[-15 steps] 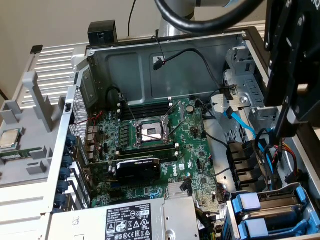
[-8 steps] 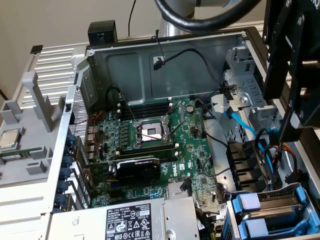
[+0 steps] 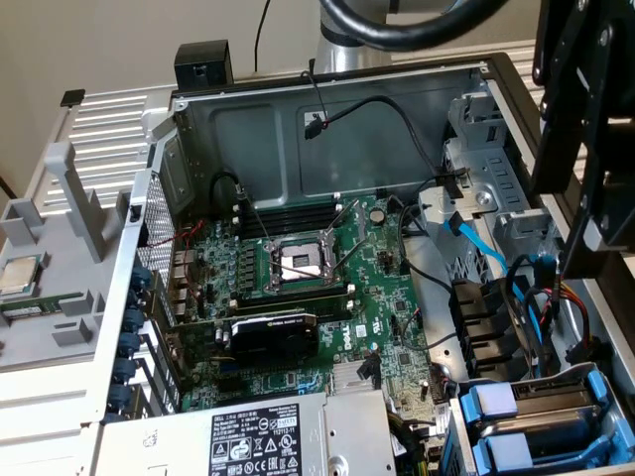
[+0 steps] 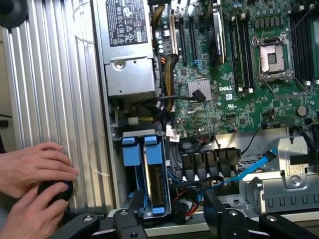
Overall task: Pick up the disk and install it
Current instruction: 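Insert the first disk wire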
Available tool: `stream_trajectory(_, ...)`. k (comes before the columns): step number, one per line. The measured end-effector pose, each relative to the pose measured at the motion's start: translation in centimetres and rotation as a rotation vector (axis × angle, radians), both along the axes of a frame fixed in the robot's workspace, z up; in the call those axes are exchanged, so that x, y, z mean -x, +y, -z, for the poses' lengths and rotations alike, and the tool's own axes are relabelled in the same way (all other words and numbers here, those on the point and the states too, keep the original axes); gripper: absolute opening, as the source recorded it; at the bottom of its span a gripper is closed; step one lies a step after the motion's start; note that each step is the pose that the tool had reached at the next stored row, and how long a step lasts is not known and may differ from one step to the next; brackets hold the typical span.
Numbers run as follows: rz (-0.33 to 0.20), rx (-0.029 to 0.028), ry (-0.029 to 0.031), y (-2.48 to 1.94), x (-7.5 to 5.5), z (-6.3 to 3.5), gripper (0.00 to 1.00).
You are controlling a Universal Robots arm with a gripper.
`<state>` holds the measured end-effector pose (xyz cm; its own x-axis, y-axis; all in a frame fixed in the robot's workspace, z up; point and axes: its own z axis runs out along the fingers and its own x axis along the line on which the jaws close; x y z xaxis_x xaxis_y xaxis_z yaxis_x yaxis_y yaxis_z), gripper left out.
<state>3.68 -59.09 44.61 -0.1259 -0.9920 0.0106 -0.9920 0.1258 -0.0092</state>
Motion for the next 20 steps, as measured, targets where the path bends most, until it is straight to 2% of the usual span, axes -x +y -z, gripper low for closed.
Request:
stream_trajectory(2,0.002,0.0001,0.0000,0.00,-0.5,0.00,0.59)
stream_trajectory(11,0.002,0.0001,-0.0001,0.02,-4.6,0.00,0.59)
stream_trajectory(16,0.024,0.0002,-0.0003,0.11,-5.2,0.18,0.59)
stream_trajectory(20,0.073,-0.0007,-0.0003,0.10,-5.2,0.46,0.59)
